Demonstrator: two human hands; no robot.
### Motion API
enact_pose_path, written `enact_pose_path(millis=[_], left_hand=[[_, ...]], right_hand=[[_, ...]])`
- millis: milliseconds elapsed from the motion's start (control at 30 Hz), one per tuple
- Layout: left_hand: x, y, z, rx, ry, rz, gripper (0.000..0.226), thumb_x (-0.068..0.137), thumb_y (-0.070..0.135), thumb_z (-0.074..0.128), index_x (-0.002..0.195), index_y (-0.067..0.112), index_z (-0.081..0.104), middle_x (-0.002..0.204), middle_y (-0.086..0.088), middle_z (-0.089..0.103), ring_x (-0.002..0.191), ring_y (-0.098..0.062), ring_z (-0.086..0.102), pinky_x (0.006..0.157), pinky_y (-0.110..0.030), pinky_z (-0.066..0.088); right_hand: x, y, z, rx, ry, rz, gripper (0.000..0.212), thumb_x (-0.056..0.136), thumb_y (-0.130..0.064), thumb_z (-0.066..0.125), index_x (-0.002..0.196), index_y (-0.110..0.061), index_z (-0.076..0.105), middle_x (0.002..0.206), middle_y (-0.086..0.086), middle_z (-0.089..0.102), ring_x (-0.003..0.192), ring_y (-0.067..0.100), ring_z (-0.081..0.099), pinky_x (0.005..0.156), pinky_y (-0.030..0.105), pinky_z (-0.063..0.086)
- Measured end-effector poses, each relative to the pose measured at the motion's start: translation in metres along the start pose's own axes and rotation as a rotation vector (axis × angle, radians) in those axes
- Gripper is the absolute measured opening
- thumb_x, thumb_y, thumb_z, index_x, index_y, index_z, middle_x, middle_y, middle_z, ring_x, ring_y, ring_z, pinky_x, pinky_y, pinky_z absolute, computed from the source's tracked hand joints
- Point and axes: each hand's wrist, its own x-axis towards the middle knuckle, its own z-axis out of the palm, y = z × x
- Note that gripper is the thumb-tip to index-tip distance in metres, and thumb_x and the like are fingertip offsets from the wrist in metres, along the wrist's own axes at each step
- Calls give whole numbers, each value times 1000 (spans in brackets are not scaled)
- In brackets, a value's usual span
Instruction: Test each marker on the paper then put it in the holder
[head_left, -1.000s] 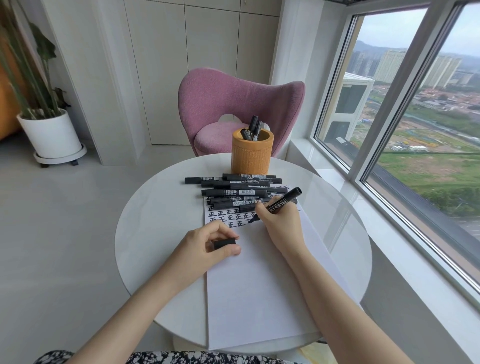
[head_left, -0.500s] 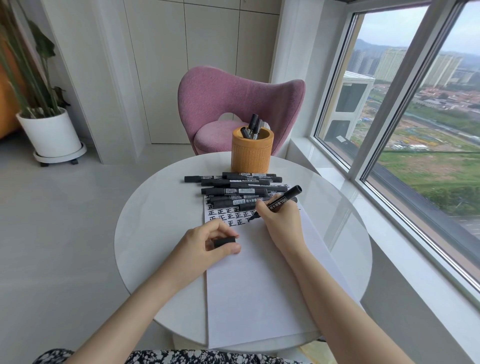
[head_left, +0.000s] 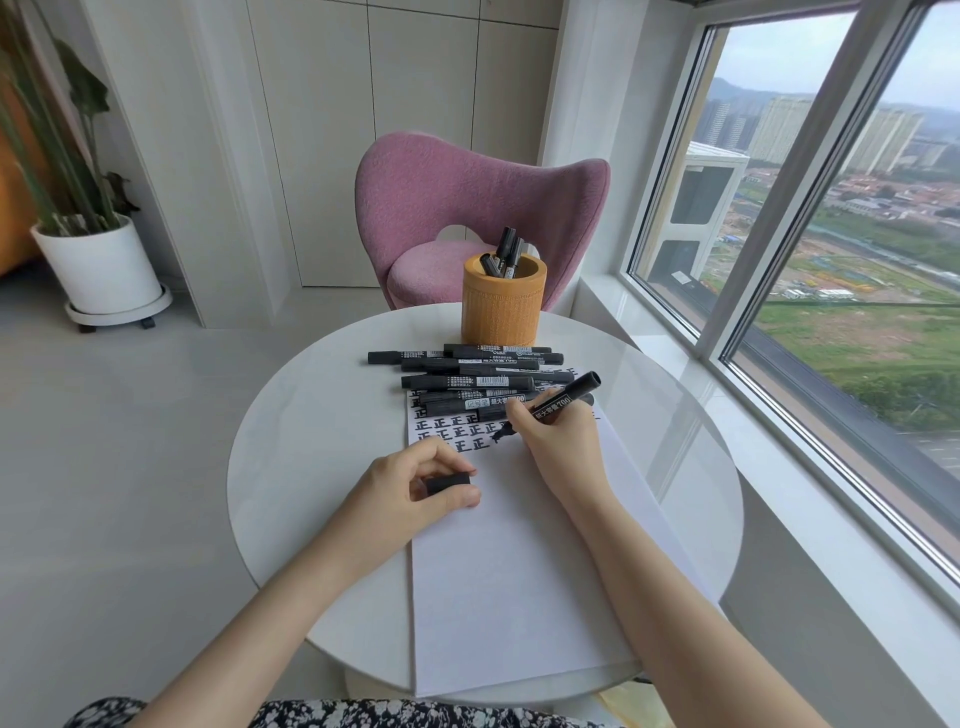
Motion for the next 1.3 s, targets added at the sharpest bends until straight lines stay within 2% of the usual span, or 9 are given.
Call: enact_pose_path(millis=[100, 267, 367, 500, 567, 900, 1033, 1133, 1300], left_hand=[[0, 0, 0, 8, -2, 9, 16, 75, 26, 74, 85, 24, 62, 82, 3, 74, 89, -32, 64, 82, -41, 48], [0, 1, 1, 8, 1, 4, 14, 80, 15, 72, 88, 18, 61, 82, 2, 74, 89, -27, 65, 80, -34, 47], [-1, 2, 1, 9, 2, 3, 14, 80, 15, 72, 88, 18, 61, 82, 2, 74, 89, -26, 66, 79, -31, 47], [-1, 2, 0, 9, 2, 0, 14, 80, 17, 73, 88, 21, 62, 84, 1, 74, 90, -37, 61, 83, -46, 47], [-2, 2, 0, 4, 5, 0, 14, 80, 18, 74, 87, 21, 62, 85, 0, 74, 90, -37, 61, 84, -47, 46], [-1, 3, 1, -8, -3, -5, 14, 79, 15, 73, 88, 17, 62, 84, 0, 74, 89, -25, 65, 78, -26, 46], [-1, 2, 1, -24, -3, 0, 14, 79, 13, 73, 87, 17, 62, 84, -1, 74, 89, -25, 66, 79, -27, 47], [0, 0, 1, -15, -6, 4, 14, 79, 15, 74, 87, 19, 62, 84, 0, 74, 89, -30, 64, 81, -34, 47], [0, 1, 2, -39, 5, -7, 14, 79, 13, 73, 88, 17, 63, 84, 0, 74, 83, -16, 66, 74, -15, 45]], right_hand=[[-1, -2, 0, -16, 0, 1, 39, 86, -17, 61, 56, -2, 42, 56, 4, 42, 56, 11, 34, 52, 29, 27], [-4, -4, -1, -16, -12, 13, 34, 84, -13, 58, 59, 3, 43, 58, 6, 41, 56, 12, 33, 53, 30, 26], [-5, -7, -2, -16, -1, 9, 32, 84, -11, 58, 58, -8, 40, 57, 4, 37, 54, 11, 28, 50, 27, 24], [-6, -8, -3, 10, 8, 14, 32, 83, -10, 58, 60, -10, 36, 59, 6, 31, 56, 12, 24, 50, 28, 19], [-7, -7, -4, 10, -3, 8, 33, 83, -11, 58, 59, -6, 36, 59, 6, 34, 57, 13, 27, 51, 30, 20], [-7, -11, -3, -13, -7, -14, 34, 84, -9, 58, 58, -11, 37, 56, 5, 33, 52, 9, 25, 47, 24, 21], [-6, -10, -4, 7, 34, -15, 33, 82, -5, 57, 60, -12, 34, 56, 2, 30, 53, 9, 24, 48, 24, 21], [-5, -10, -4, 3, 39, -24, 35, 82, -3, 56, 59, -15, 32, 54, -2, 30, 52, 7, 24, 48, 24, 22], [-4, -7, -5, 32, 70, -11, 29, 82, -4, 56, 60, -11, 37, 56, 1, 33, 53, 8, 28, 49, 23, 23]])
